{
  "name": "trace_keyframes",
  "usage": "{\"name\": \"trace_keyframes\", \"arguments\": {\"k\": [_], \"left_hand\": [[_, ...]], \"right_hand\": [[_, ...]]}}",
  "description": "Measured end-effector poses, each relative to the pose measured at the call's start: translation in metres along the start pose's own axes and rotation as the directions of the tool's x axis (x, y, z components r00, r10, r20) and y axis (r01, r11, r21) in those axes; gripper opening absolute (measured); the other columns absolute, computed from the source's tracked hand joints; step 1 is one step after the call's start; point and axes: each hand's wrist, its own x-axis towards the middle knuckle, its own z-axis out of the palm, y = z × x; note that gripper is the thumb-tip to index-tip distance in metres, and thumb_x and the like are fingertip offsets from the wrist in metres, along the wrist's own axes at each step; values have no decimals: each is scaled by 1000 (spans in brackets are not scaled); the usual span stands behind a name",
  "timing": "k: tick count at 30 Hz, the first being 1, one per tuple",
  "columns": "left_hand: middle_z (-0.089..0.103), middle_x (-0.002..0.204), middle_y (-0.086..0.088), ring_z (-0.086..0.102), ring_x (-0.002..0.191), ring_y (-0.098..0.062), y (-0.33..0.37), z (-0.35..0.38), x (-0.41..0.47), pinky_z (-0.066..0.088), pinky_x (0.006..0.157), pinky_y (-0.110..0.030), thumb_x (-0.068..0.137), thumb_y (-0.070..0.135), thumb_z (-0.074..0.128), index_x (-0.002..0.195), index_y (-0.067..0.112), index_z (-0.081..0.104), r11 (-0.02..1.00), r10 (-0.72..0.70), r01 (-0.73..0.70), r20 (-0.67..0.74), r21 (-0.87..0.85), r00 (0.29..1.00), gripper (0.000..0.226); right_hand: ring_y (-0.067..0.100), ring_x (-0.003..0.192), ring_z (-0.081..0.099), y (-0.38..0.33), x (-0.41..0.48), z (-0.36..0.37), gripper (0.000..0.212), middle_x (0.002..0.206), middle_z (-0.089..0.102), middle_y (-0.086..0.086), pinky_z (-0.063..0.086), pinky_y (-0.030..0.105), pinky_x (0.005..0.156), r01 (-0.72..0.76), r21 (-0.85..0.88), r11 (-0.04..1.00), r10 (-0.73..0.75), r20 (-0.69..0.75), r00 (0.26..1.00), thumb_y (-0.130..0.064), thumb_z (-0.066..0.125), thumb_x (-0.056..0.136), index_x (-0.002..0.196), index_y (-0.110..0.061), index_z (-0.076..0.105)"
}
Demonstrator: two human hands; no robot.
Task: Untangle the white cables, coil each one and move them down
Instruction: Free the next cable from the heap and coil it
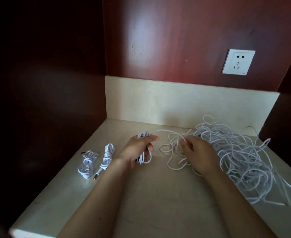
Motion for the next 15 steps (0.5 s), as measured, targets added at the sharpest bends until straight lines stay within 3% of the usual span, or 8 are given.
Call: {"name": "trace_keyframes", "arguments": {"k": [1, 3, 5, 9, 12, 15], "left_hand": [[51, 45, 4, 39, 33, -6, 1, 1, -1, 32, 38, -15, 93, 15, 62, 89, 12, 70, 999, 23, -23, -8, 34, 1000, 9], [49, 42, 5, 40, 35, -5, 3, 3, -4, 34, 40, -15, 91, 7, 61, 87, 13, 70, 991, 78, -79, 16, 109, 997, 12], [49, 43, 4, 41, 36, -5, 2, 4, -4, 37, 41, -15, 90, 2, 59, 83, 16, 70, 979, 107, -116, 61, 165, 992, 19], [51, 45, 6, 44, 40, -5, 4, 6, -7, 41, 46, -18, 93, 5, 58, 70, 16, 58, 943, 144, -173, 119, 285, 982, 25], [53, 46, 7, 49, 43, -7, 7, 9, -12, 42, 48, -19, 92, 1, 55, 77, 15, 60, 939, 172, -232, 237, 255, 956, 21], [43, 46, 3, 38, 37, -10, 9, 9, -15, 34, 39, -18, 87, -7, 55, 91, 13, 66, 970, 135, -189, 305, 155, 943, 23]], "right_hand": [[22, 76, 66, -5, -1, -1, 12, 77, 69, -3, 48, 32, 70, 32, 51, 998, -30, -55, 998, -30, 59, 93, 89, -25, 69], [19, 74, 67, -19, -5, -3, 19, 80, 72, -6, 51, 31, 71, 102, 118, 988, -87, -123, 989, -30, 60, 88, 103, -26, 71], [15, 73, 67, -33, -8, -3, 23, 79, 70, -9, 53, 33, 70, 152, 219, 964, -132, -105, 986, -33, 56, 88, 105, -28, 70], [8, 67, 63, -52, -13, 1, 14, 72, 65, -17, 48, 28, 64, 131, 517, 846, -159, 10, 987, -22, 56, 98, 103, -28, 68], [2, 58, 58, -57, -11, -1, 14, 62, 61, -16, 41, 15, 61, 93, 585, 805, -135, 29, 990, -10, 57, 98, 94, -19, 67], [1, 44, 51, -61, -7, -7, 16, 54, 57, -8, 38, 11, 48, -74, 711, 699, -4, 107, 994, -5, 59, 95, 82, -14, 64]]}}
